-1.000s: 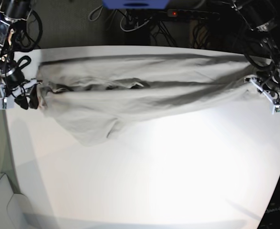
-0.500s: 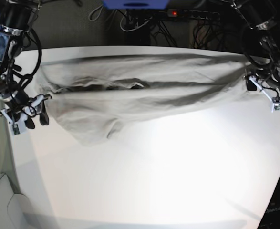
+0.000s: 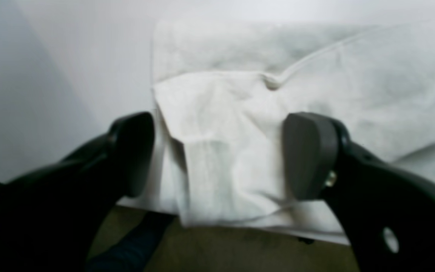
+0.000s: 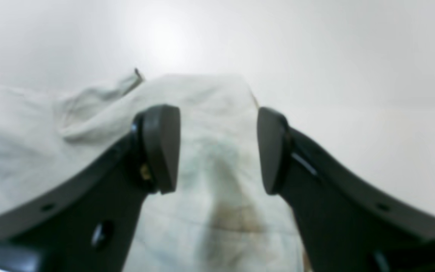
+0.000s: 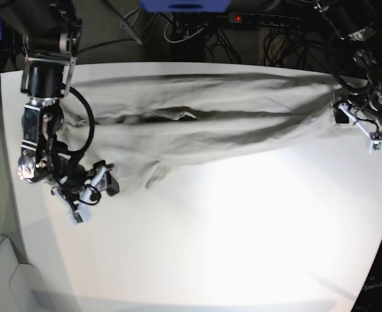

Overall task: Layout the t-shirt on the table in an organized manner, then fold the t-shirt properly
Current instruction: 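Lift the strip end with the right gripper and tuck it under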

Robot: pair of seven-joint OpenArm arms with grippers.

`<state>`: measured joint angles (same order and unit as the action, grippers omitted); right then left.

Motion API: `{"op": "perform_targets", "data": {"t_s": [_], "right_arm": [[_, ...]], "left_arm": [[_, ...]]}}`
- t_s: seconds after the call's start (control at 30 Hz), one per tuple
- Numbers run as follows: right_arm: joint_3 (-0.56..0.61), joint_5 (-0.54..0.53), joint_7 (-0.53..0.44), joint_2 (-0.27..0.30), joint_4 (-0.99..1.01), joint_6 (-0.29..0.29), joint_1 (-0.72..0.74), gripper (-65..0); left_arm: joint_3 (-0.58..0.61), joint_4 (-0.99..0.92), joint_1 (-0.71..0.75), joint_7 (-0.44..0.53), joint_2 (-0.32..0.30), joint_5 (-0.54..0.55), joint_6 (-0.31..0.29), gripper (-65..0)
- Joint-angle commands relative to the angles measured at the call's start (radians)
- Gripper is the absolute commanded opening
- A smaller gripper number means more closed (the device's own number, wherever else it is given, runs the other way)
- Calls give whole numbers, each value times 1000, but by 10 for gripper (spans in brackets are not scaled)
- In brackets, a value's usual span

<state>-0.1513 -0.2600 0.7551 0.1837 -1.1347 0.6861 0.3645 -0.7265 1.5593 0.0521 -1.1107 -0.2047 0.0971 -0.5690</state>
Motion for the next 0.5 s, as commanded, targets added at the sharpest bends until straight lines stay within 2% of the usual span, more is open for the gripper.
{"op": "perform_targets", "data": {"t_s": [0.0, 0.33, 0.47], "right_arm": [[-1, -17, -27, 7, 9, 12, 41, -318], [3, -15, -216, 38, 209, 12, 84, -318], [3, -15, -251, 61, 281, 12, 87, -318]], "left_arm": [[-5, 17, -10, 11, -17, 6, -3, -127], [-5, 17, -10, 11, 11, 8, -3, -127], [-5, 17, -11, 11, 12, 10, -3, -127]]}}
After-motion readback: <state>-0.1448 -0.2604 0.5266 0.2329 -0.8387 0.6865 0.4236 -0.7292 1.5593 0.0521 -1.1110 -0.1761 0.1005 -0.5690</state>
